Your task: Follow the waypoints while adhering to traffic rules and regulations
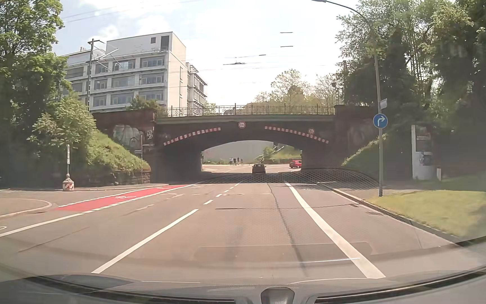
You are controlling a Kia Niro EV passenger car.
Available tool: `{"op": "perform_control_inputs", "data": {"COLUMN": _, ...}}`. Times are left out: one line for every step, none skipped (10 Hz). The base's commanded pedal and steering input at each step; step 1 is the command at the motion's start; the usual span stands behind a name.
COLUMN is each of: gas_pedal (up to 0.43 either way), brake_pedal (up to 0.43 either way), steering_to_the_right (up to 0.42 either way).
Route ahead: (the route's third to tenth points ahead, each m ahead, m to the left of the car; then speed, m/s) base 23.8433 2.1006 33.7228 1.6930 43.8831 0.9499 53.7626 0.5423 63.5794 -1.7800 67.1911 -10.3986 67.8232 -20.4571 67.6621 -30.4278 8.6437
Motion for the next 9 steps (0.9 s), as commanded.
{"op": "perform_control_inputs", "data": {"gas_pedal": 0.0, "brake_pedal": 0.0, "steering_to_the_right": 0.012}}
{"op": "perform_control_inputs", "data": {"gas_pedal": 0.0, "brake_pedal": 0.0, "steering_to_the_right": 0.012}}
{"op": "perform_control_inputs", "data": {"gas_pedal": 0.0, "brake_pedal": 0.0, "steering_to_the_right": 0.012}}
{"op": "perform_control_inputs", "data": {"gas_pedal": 0.0, "brake_pedal": 0.0, "steering_to_the_right": 0.009}}
{"op": "perform_control_inputs", "data": {"gas_pedal": 0.0, "brake_pedal": 0.0, "steering_to_the_right": 0.008}}
{"op": "perform_control_inputs", "data": {"gas_pedal": 0.0, "brake_pedal": 0.0, "steering_to_the_right": 0.007}}
{"op": "perform_control_inputs", "data": {"gas_pedal": 0.0, "brake_pedal": 0.0, "steering_to_the_right": 0.007}}
{"op": "perform_control_inputs", "data": {"gas_pedal": 0.0, "brake_pedal": 0.0, "steering_to_the_right": 0.007}}
{"op": "perform_control_inputs", "data": {"gas_pedal": 0.0, "brake_pedal": 0.0, "steering_to_the_right": 0.007}}
